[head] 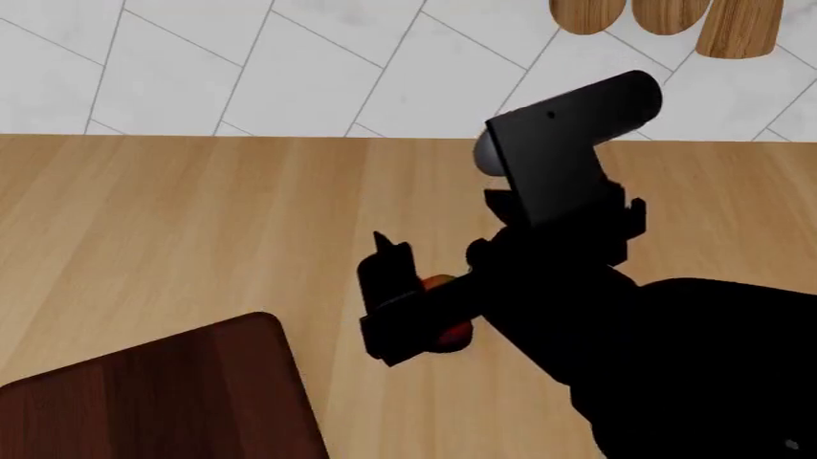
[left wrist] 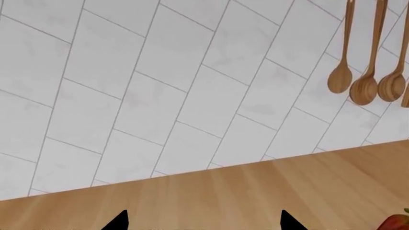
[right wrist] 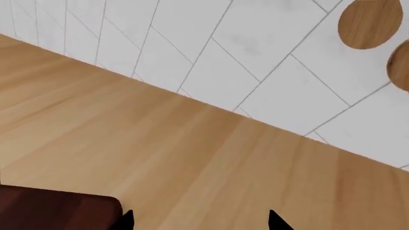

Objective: Clear the non-vegetable object off the cutting board and place the vegetables onto it.

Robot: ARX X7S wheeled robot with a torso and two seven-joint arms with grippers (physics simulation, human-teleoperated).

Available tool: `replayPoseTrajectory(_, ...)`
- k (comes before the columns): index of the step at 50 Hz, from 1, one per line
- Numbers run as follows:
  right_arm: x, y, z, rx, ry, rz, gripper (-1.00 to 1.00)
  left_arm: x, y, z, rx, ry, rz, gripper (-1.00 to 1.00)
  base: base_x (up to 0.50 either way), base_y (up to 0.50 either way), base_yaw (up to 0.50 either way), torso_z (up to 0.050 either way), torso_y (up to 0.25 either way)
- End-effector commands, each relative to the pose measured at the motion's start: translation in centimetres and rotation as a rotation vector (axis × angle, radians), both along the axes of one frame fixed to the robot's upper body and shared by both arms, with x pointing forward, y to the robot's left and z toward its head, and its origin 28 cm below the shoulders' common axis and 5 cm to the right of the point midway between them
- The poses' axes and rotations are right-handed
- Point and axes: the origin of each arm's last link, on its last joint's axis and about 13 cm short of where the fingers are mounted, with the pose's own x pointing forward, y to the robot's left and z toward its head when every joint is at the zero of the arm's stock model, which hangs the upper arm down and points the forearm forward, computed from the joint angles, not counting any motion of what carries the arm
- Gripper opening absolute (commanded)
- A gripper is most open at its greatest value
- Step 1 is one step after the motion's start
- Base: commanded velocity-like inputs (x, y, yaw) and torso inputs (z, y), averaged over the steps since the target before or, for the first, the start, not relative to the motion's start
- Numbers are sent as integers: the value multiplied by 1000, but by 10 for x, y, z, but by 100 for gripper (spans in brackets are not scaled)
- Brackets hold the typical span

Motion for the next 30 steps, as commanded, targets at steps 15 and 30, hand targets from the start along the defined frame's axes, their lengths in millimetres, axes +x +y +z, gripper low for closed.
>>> replayPoseTrajectory(15, 15, 8, -27, 59, 91, 2, 100, 3, 0, -3, -7, -18, -36, 100, 0, 0, 0, 0, 0)
replayPoseTrajectory(30, 17, 8, -28, 35, 125, -13, 100, 3, 0, -6, -10, -14, -34, 100, 0, 0, 0, 0, 0)
